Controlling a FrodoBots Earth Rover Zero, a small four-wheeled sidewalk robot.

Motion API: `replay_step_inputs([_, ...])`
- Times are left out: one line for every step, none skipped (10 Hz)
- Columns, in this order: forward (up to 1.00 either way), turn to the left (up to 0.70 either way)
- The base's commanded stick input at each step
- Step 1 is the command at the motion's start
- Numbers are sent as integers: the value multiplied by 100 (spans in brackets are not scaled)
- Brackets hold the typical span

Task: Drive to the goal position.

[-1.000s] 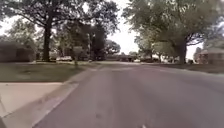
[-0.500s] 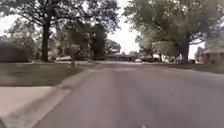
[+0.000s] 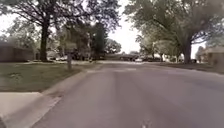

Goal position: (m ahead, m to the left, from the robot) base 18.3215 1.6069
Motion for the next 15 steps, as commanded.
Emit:
replay_step_inputs([100, 0])
replay_step_inputs([100, 0])
replay_step_inputs([100, 0])
replay_step_inputs([100, 0])
replay_step_inputs([100, 0])
replay_step_inputs([100, 0])
replay_step_inputs([100, 0])
replay_step_inputs([100, 0])
replay_step_inputs([100, 0])
replay_step_inputs([100, 0])
replay_step_inputs([100, 0])
replay_step_inputs([100, 0])
replay_step_inputs([100, 0])
replay_step_inputs([100, -1])
replay_step_inputs([100, -12])
